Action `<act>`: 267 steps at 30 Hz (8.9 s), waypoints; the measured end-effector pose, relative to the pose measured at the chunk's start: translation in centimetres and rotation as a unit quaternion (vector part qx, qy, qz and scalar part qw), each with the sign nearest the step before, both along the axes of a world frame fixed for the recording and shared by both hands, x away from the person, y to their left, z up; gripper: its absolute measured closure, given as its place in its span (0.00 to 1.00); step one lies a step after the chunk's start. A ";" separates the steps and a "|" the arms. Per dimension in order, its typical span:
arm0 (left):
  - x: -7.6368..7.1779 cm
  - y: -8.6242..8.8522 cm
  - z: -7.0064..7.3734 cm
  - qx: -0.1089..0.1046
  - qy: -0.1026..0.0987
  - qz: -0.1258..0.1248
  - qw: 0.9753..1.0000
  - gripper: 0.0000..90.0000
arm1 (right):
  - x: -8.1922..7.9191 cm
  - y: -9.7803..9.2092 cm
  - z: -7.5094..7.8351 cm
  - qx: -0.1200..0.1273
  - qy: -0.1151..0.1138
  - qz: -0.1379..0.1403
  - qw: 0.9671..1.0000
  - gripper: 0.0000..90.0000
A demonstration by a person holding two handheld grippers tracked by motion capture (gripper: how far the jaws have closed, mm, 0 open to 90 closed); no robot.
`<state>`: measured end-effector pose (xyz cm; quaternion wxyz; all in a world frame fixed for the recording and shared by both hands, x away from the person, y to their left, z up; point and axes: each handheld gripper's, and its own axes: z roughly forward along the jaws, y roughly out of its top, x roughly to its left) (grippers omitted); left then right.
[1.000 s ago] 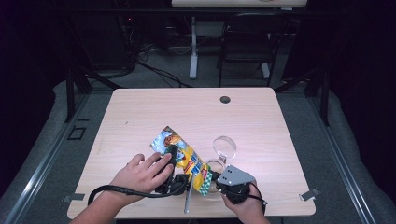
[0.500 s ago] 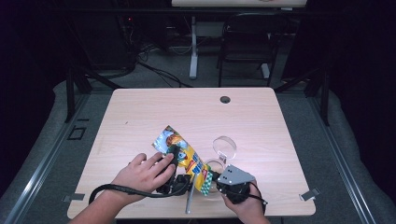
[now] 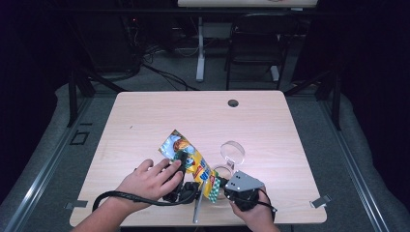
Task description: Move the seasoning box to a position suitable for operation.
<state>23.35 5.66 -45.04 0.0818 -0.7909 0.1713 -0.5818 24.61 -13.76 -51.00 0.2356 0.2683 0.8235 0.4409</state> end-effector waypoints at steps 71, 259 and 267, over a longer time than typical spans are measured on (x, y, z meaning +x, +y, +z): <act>-0.6 -1.2 1.1 -0.013 0.013 -0.027 0.999 0.91 | -0.5 -0.8 -0.2 0.029 0.017 -0.010 0.999 1.00; -0.9 -4.1 2.6 0.019 0.017 -0.055 0.998 0.93 | 0.0 -2.1 -0.3 0.098 0.071 -0.018 0.993 1.00; -1.1 -4.5 2.4 0.022 0.013 -0.060 0.998 0.93 | 0.2 -2.4 -0.5 0.105 0.078 -0.023 0.991 1.00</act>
